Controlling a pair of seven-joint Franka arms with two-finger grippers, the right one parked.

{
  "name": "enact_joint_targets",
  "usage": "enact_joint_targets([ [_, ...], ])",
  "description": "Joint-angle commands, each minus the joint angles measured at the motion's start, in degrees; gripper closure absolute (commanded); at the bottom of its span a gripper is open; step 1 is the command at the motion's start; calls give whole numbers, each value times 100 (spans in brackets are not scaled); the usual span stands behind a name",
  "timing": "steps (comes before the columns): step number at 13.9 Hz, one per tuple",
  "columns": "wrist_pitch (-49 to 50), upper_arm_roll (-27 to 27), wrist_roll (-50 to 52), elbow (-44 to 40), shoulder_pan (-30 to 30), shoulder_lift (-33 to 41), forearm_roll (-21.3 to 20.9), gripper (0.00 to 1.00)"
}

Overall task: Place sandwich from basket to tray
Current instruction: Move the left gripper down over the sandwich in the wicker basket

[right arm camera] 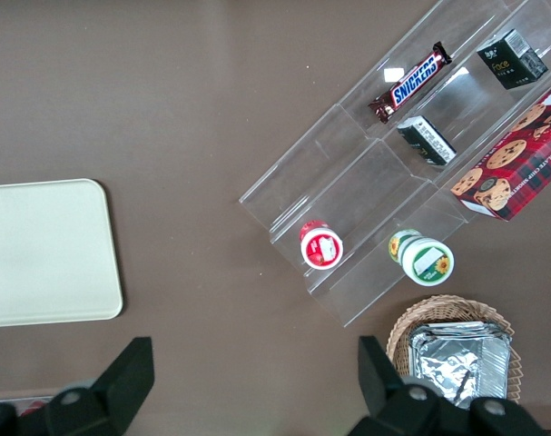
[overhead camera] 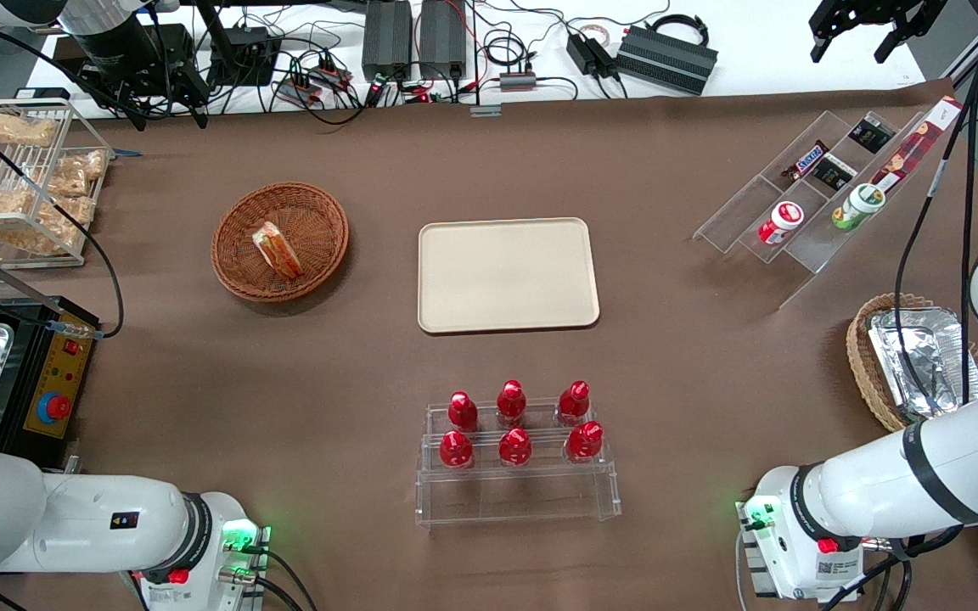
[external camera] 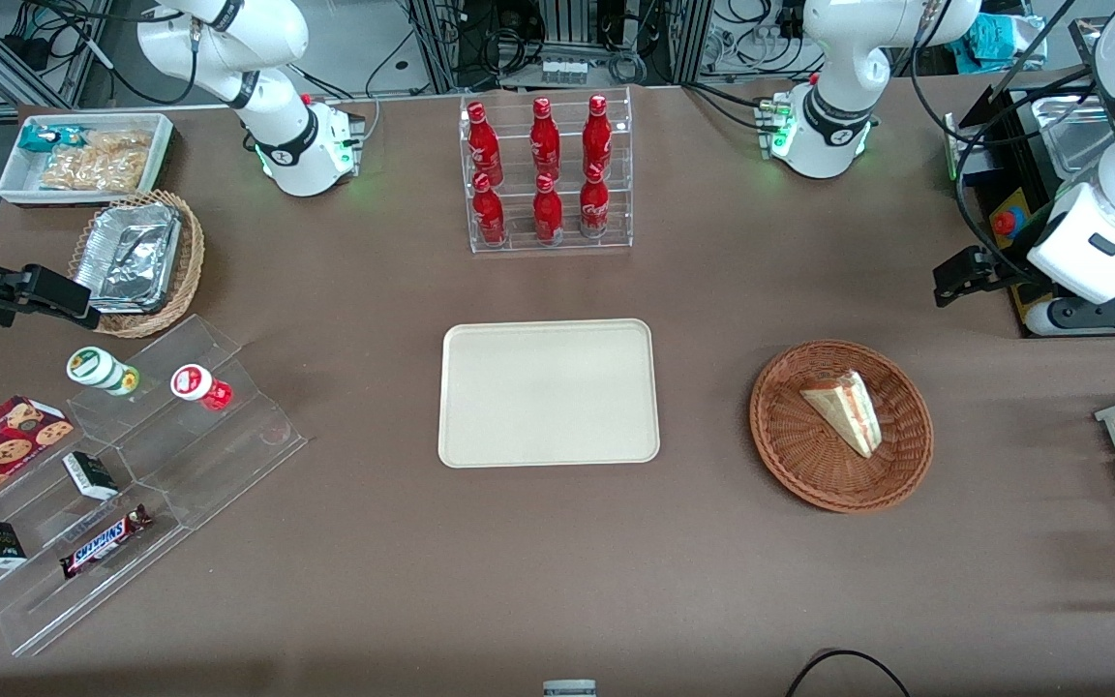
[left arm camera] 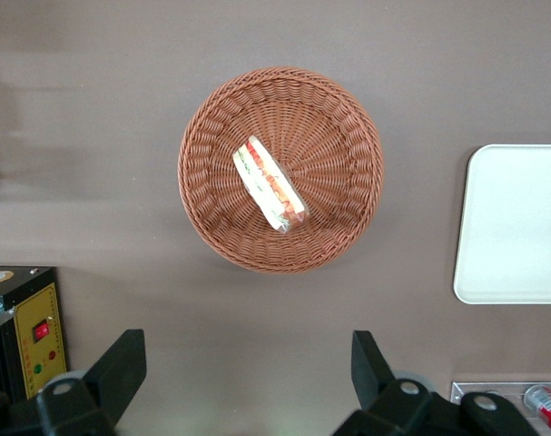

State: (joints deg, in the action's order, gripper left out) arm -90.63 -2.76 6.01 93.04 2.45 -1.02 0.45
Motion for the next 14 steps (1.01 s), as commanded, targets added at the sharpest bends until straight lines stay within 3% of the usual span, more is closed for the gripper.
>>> enact_joint_targets([
  [1,-16,-6,-135,-40,-34,-56,-44,0],
  [7,-472,-32,-109,609,-17,-92,-124,0],
  [11,-1692,-32,-100,1689,-17,-83,-124,0],
  [14,-3201,-32,-74,2717,-17,-127,-124,0],
])
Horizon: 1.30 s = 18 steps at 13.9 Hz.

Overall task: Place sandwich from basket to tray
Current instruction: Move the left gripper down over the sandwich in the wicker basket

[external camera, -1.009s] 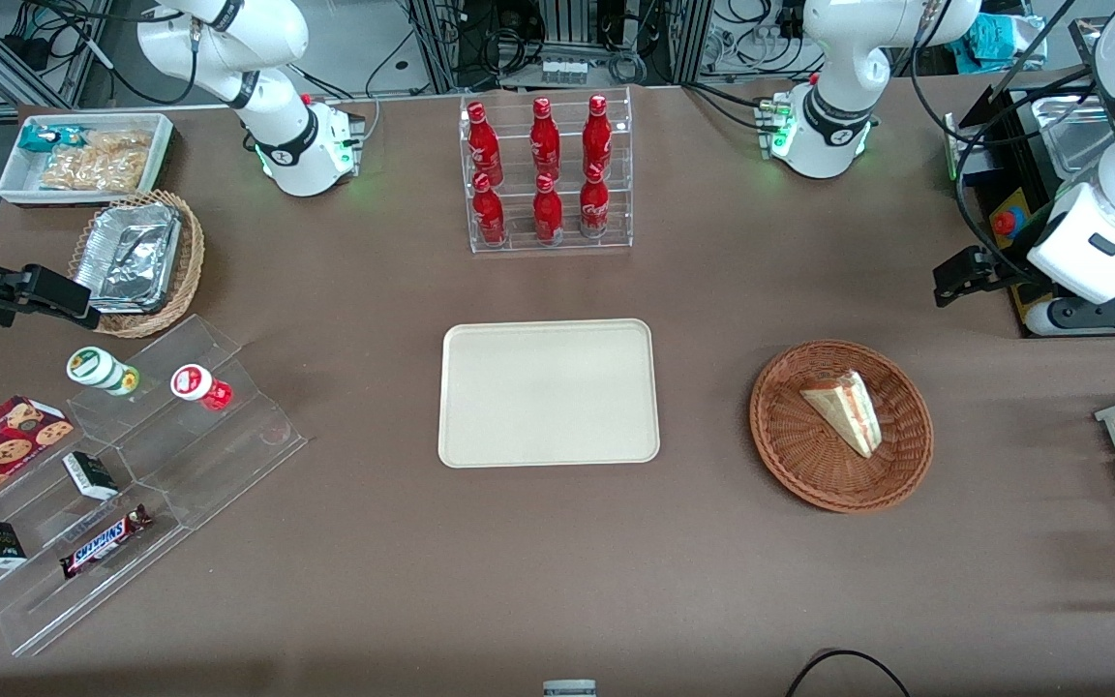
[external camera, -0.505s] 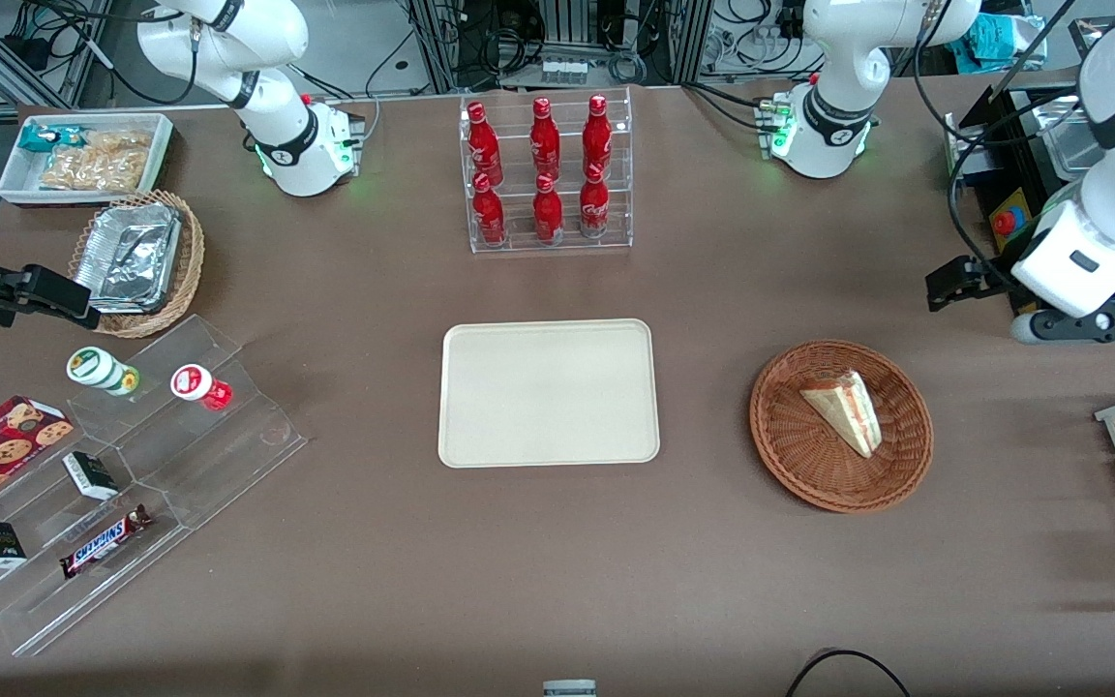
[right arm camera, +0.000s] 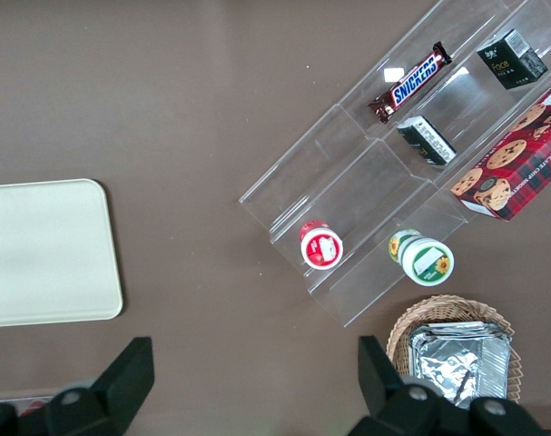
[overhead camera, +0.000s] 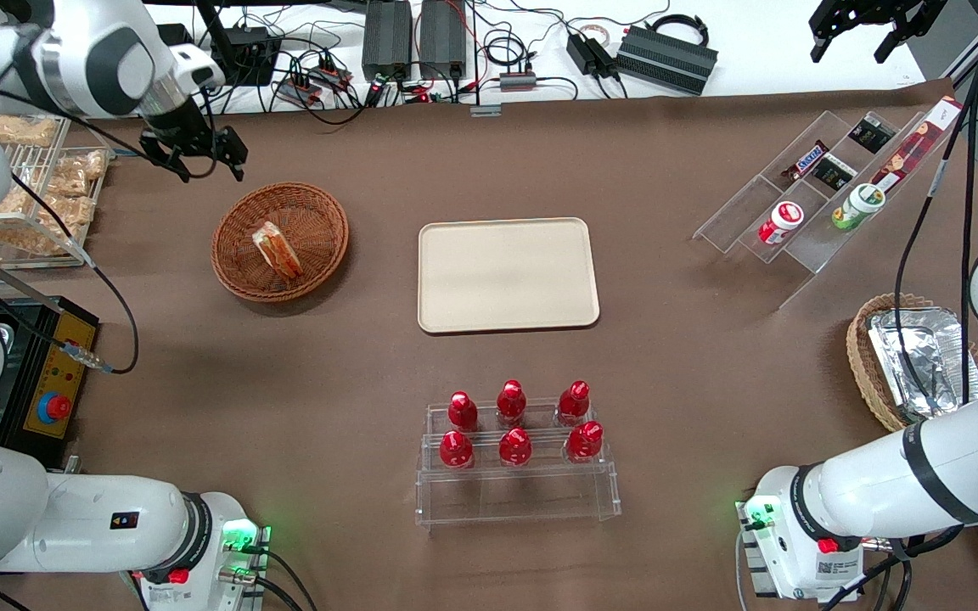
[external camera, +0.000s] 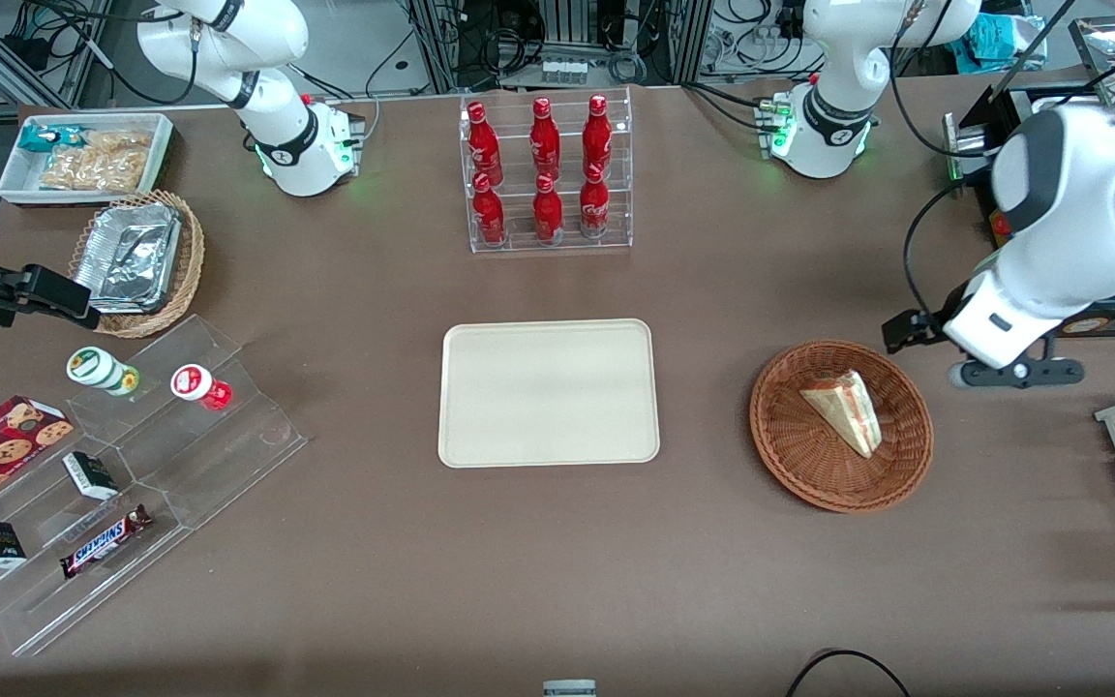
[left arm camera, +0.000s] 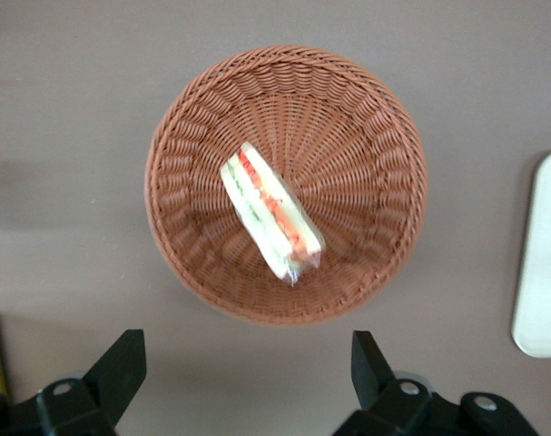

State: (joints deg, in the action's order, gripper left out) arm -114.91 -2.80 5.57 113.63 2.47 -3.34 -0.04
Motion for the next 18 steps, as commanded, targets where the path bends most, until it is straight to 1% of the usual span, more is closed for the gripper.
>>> enact_joint_targets([
  [1,-1248,-28,14,957,-19,79,-58,0],
  [3,-2146,-28,486,1432,-10,0,-49,0],
  [5,-2264,-36,1459,1434,25,-166,-49,0],
  [7,-2299,-45,2881,1399,156,-377,-41,0],
  [9,-2378,-45,3982,1320,175,-571,-49,0],
  [13,-2685,-45,4952,1258,175,-861,-40,0],
  [17,-2712,-45,5182,1223,166,-1116,3,0],
  [18,-2747,-45,5217,1206,166,-1195,4,6],
])
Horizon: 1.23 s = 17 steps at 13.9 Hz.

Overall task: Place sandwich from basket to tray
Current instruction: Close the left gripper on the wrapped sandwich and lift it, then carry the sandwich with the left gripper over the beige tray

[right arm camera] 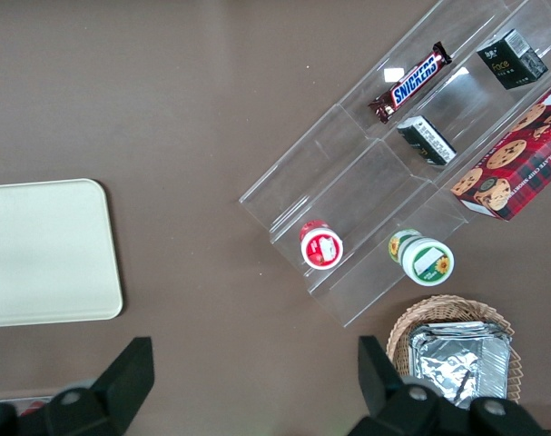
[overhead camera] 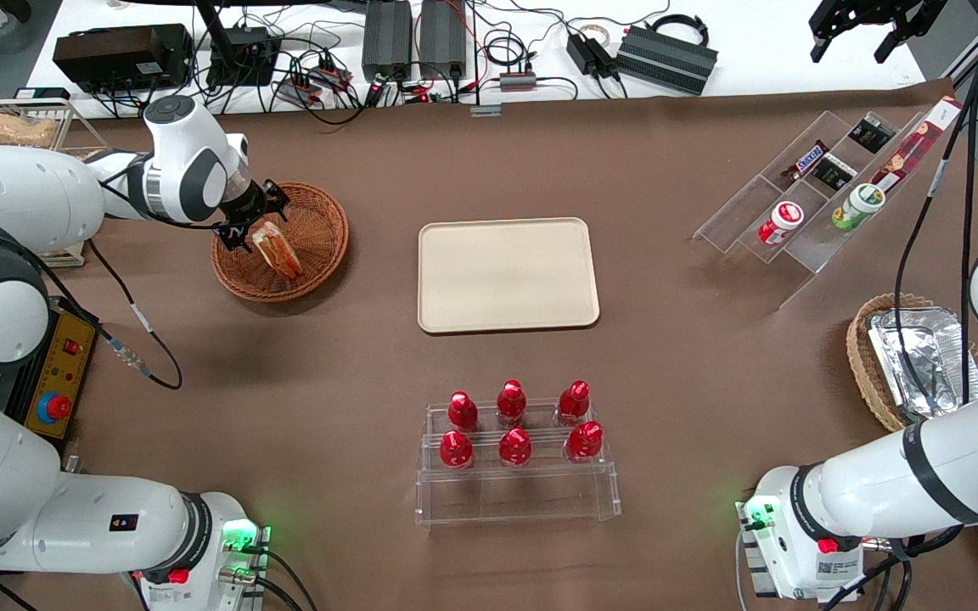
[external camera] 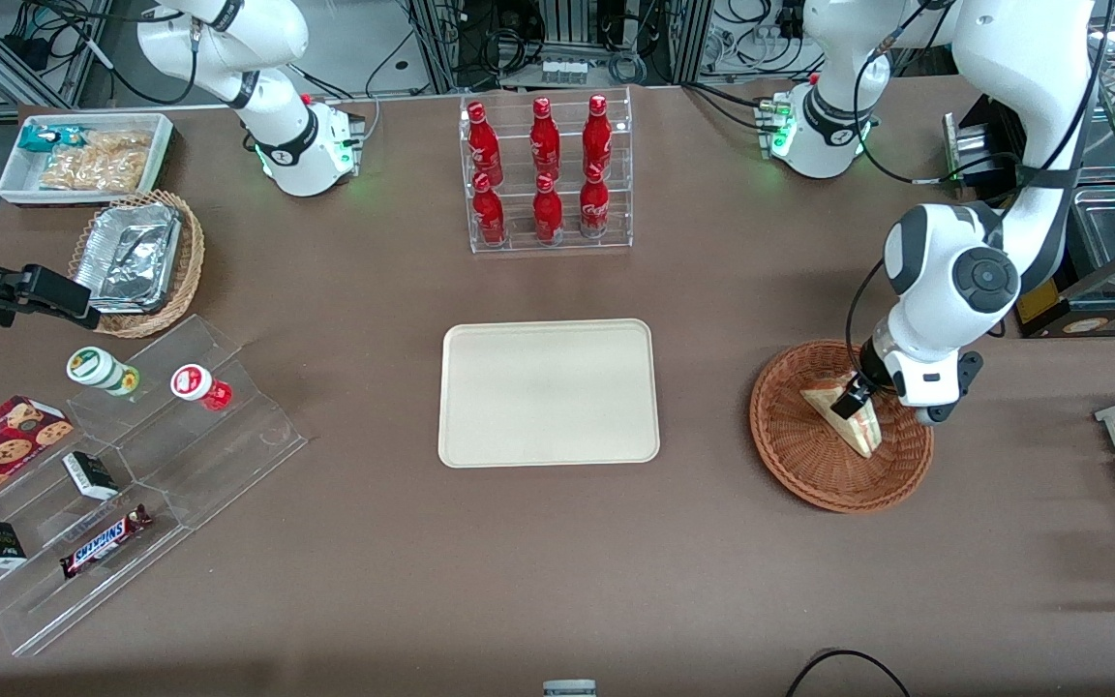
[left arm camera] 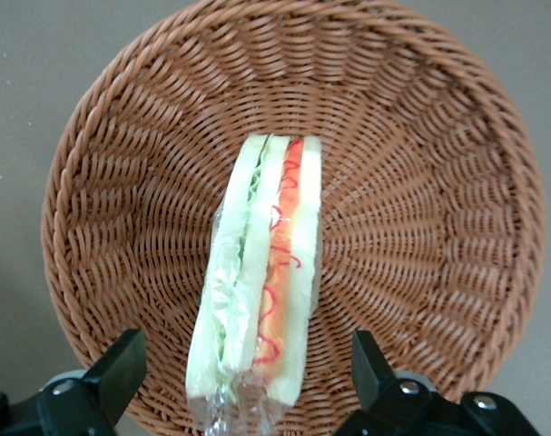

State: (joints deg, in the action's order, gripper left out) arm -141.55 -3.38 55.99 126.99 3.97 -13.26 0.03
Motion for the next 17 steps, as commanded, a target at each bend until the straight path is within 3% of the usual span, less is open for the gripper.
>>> enact_joint_targets([
  [1,-206,12,271,-113,25,-282,-3,22],
  [4,-207,12,290,-113,25,-283,-12,81],
  [5,-181,12,229,-139,25,-265,-30,90],
  [7,72,-14,246,-288,33,-134,-30,94],
  [10,1431,-259,211,-1173,33,-106,-56,94],
  [12,2242,-575,-383,-1771,34,-220,-100,94],
  [14,2499,-813,-1131,-2150,86,-378,-91,91],
  [17,2500,-840,-1292,-2572,603,-633,-83,88],
])
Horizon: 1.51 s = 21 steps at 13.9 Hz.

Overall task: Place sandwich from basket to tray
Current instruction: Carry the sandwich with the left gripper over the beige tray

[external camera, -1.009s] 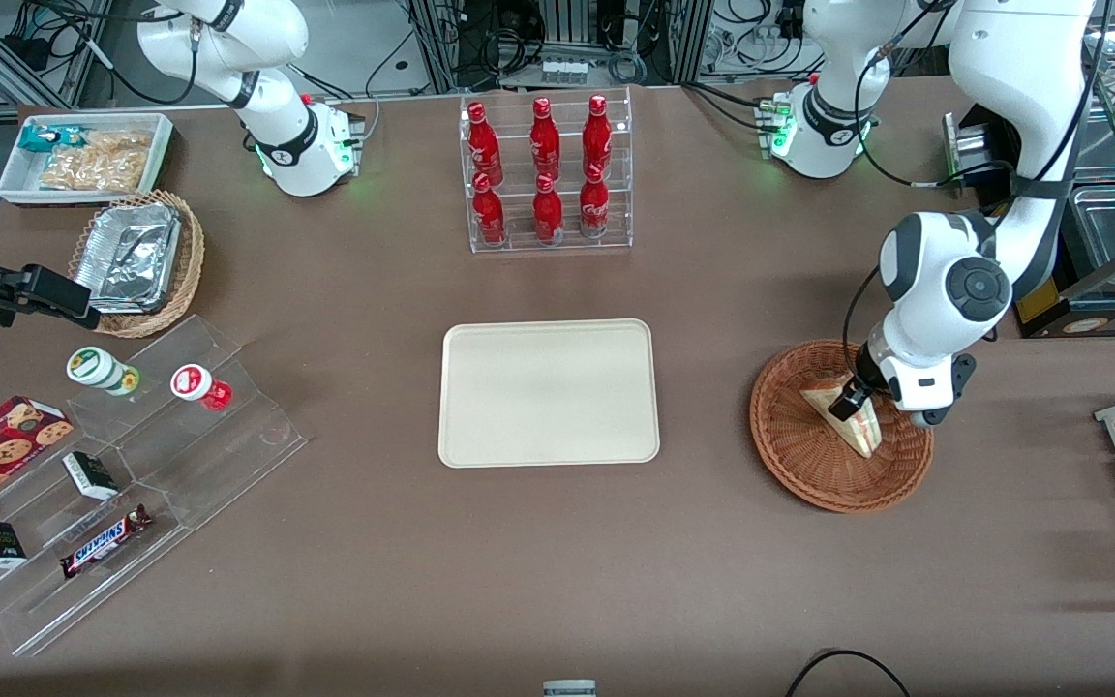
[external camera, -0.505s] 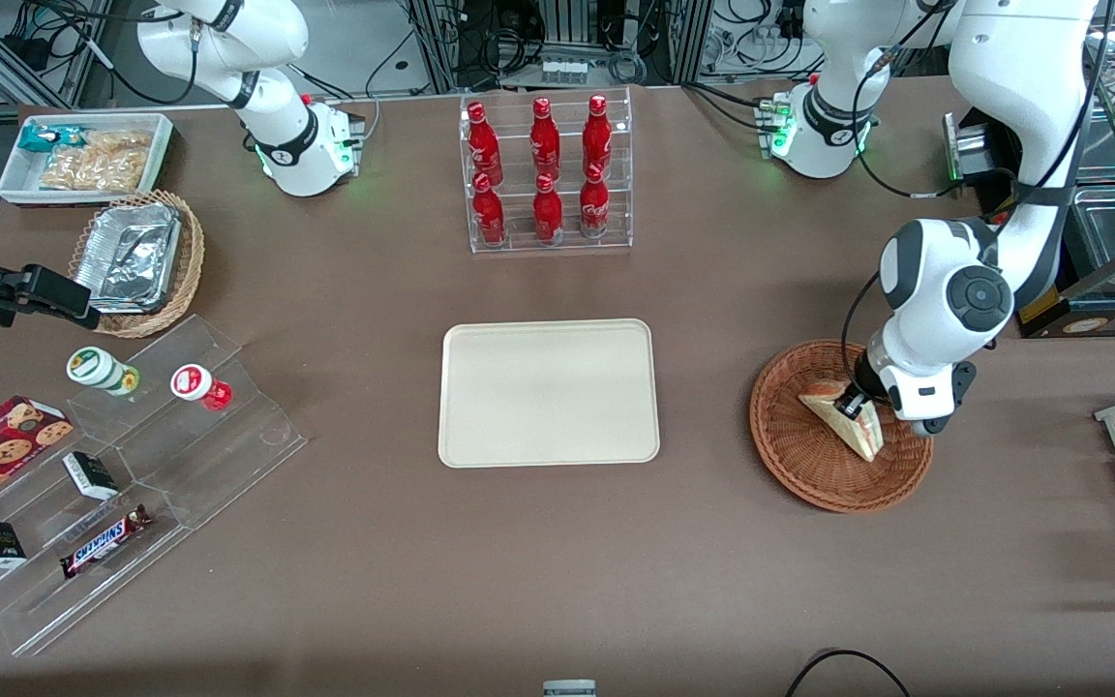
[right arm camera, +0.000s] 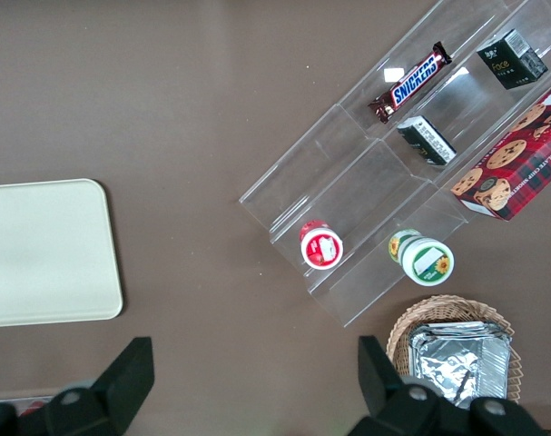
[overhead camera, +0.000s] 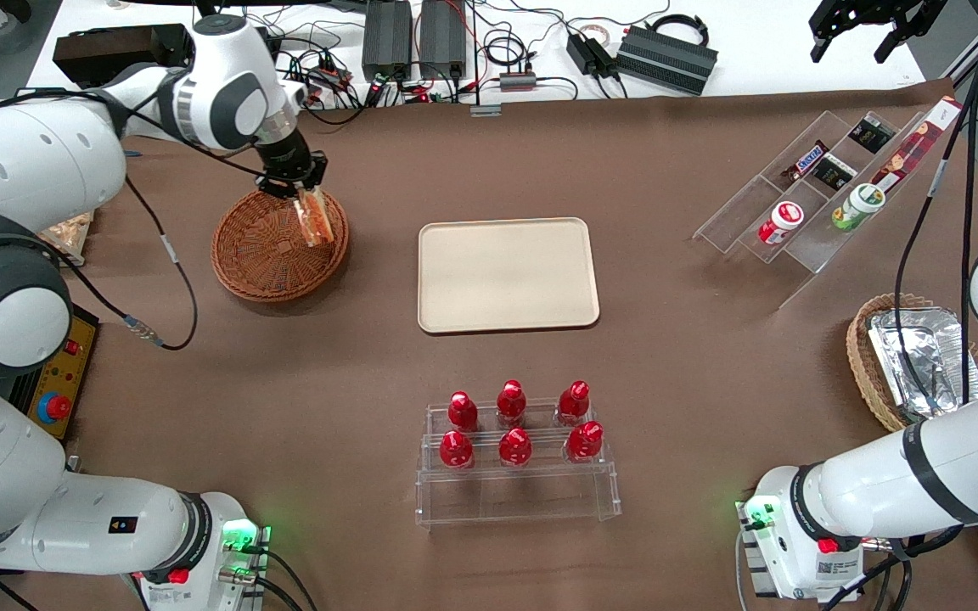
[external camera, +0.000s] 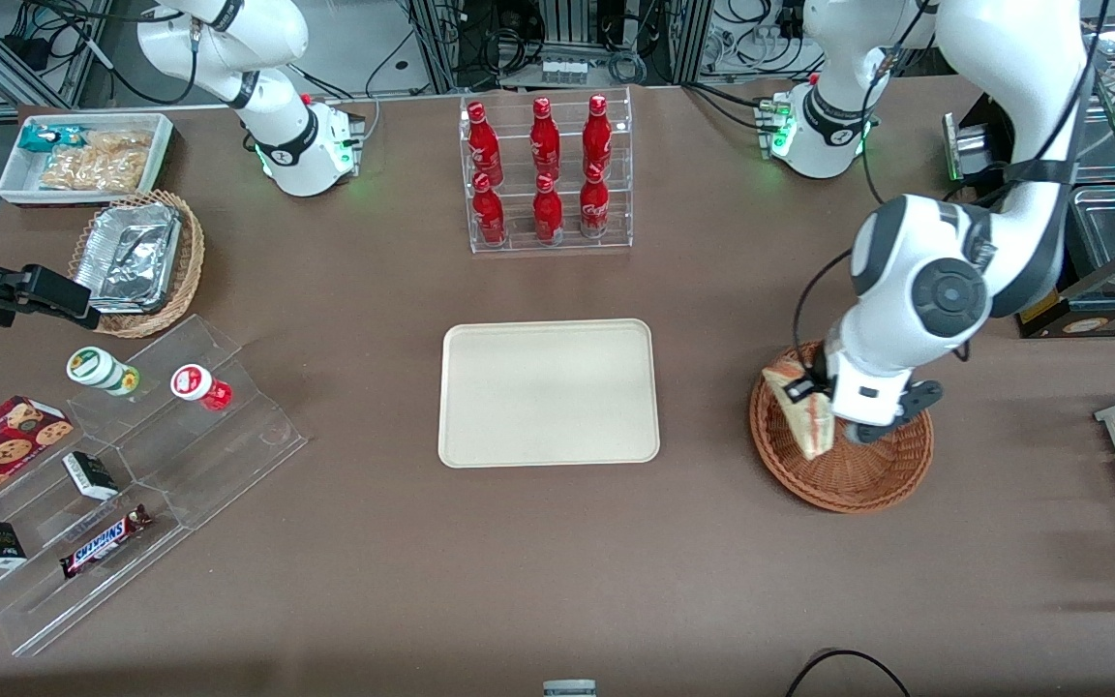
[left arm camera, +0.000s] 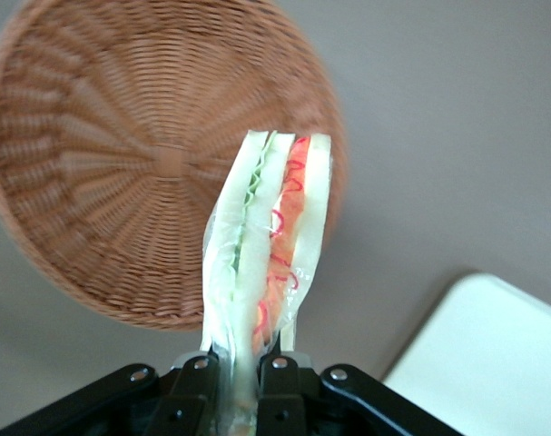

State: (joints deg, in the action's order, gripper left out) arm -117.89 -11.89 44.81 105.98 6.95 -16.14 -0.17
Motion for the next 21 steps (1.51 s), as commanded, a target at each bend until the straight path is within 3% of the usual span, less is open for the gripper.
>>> enact_joint_targets([
  [1,143,11,-114,-690,533,-538,-62,89],
  [12,99,20,835,-2563,2652,-2401,-71,93],
  [14,99,37,1107,-2897,2890,-2692,-88,93],
  [18,-23,46,1661,-3241,3084,-3079,-580,92],
  [21,-348,46,1741,-3189,3172,-3203,-590,90],
])
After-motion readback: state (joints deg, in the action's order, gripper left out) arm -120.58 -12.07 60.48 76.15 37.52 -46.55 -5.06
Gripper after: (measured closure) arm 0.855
